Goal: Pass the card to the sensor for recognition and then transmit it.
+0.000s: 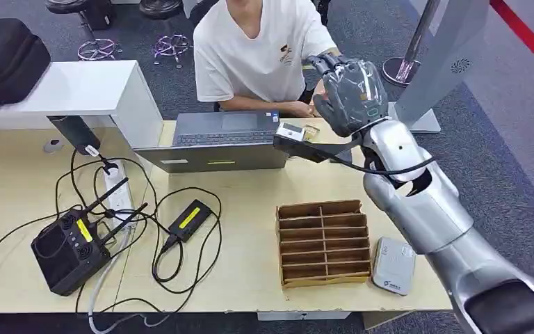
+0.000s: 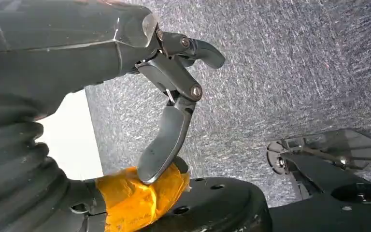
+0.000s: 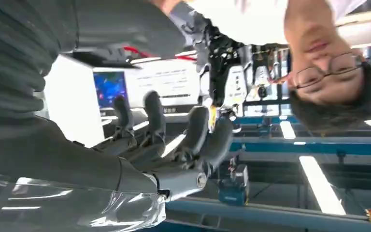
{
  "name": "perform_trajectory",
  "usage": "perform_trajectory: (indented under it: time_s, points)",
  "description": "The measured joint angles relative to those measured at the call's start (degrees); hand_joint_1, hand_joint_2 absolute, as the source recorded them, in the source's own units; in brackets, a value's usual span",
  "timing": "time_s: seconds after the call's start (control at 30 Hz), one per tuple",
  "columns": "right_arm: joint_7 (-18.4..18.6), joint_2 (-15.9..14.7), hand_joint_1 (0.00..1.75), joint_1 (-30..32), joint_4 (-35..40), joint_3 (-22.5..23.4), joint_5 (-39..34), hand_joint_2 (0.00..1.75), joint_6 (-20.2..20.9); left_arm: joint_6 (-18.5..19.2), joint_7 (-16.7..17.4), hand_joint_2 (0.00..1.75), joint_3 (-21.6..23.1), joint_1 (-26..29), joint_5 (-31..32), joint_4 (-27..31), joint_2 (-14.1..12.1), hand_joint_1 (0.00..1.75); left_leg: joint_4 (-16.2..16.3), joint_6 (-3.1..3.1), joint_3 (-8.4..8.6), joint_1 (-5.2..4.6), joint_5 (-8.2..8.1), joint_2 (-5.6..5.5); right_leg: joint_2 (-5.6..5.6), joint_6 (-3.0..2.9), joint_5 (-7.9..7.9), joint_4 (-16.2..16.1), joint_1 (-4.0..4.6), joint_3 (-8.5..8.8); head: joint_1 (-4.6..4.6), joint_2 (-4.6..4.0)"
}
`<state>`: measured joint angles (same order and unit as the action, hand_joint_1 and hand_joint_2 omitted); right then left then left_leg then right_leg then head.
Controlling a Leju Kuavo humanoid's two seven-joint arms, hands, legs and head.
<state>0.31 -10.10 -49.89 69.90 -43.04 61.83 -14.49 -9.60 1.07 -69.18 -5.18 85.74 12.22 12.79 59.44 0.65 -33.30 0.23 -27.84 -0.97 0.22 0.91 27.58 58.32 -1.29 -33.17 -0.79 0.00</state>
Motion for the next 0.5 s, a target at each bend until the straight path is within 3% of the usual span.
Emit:
perform_trajectory:
  time_s: [0.27, 0.5]
  points:
    - [0.7, 0.7, 0.00, -0.4, -6.5, 0.9, 1.4, 1.75, -3.3, -0.2, 0.4, 1.75, 0.1, 0.0, 0.1, 0.0, 0.0, 0.00, 0.0, 0.00, 0.00, -0.02, 0.00, 0.01, 0.01, 0.00, -0.01, 0.0, -0.01, 0.00, 0.00, 0.00]
    - [3.0, -3.8, 0.00, -1.6, -15.6, 5.8, 4.3, 1.75, -7.6, -0.3, 1.2, 1.75, 0.1, 0.2, -0.4, 0.0, 0.0, 0.00, 0.1, -0.01, -0.05, -0.03, 0.00, -0.15, -0.15, 0.01, -0.02, -0.1, -0.02, 0.02, -0.02, 0.00]
